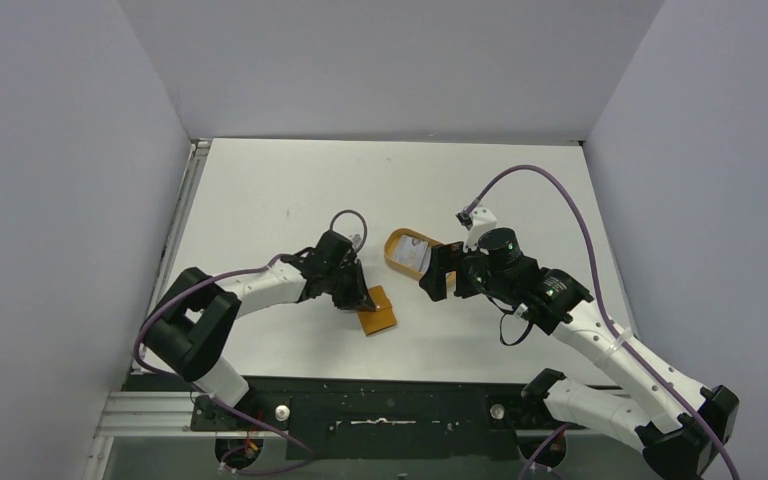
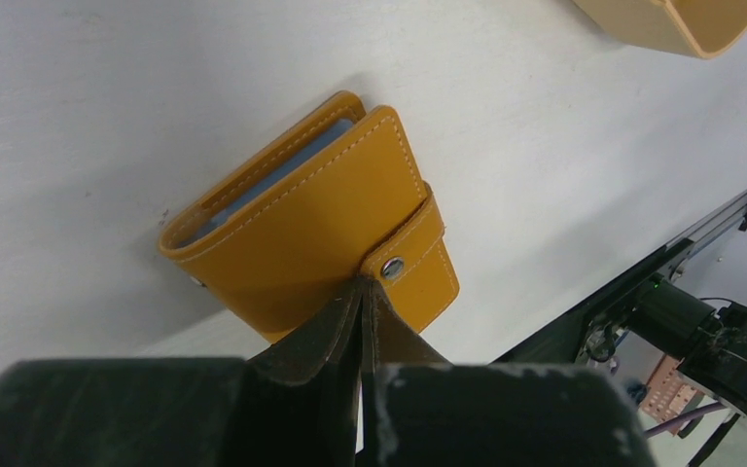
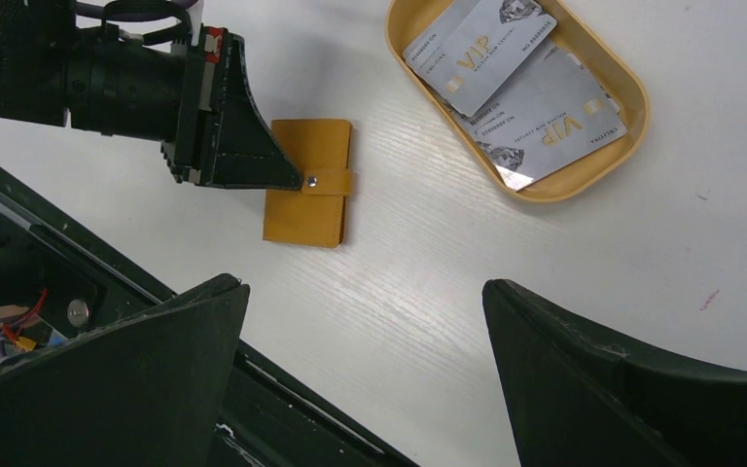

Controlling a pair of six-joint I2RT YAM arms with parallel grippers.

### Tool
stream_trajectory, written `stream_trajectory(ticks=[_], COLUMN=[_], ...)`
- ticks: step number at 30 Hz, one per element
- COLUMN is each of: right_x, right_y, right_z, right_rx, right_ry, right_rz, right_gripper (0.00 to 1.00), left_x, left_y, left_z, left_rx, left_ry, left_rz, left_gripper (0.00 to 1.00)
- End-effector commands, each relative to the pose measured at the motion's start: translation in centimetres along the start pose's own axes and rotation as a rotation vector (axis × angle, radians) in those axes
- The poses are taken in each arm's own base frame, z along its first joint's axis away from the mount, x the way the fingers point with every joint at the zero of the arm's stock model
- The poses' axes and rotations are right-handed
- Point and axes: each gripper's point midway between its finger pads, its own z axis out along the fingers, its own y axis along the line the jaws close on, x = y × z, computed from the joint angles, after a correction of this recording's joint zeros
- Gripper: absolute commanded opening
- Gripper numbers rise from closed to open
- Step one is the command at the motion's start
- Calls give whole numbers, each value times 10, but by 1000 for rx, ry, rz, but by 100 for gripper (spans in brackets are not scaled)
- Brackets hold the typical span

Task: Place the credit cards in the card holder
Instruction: Place the card holder at the center of the board, then adjust the card holder at the center of the board.

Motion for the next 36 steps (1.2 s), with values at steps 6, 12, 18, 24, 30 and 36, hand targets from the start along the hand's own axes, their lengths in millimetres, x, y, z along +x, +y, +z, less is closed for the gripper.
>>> stream_trajectory(ticks=[6,12,18,24,30,36], right_x=[-13,-14,-11,-15,-15,-9], right_y=[-1,-3,-7,-7,-7,-5], right_z=[-2,-5,-3,-2,0,6], right_rx=[11,23,39,43,42,34], right_ry=[-43,-46,-47,-69,-78,-63], right_rz=[-18,-29,-24,-3,24,42], right_gripper=[98,98,98,98,98,98], left_x=[-15,-29,-22,-4,-9,-12], left_y=[-31,-40,23,70,66,52], left_z=[-45,-93,-116,-101,-79,-50], left_rx=[50,11,-215,-268,-198,-125], left_ry=[-73,-195,-333,-357,-347,-270], left_rz=[90,166,62,-106,-120,-119], left_gripper=[4,38,50,72,84,77])
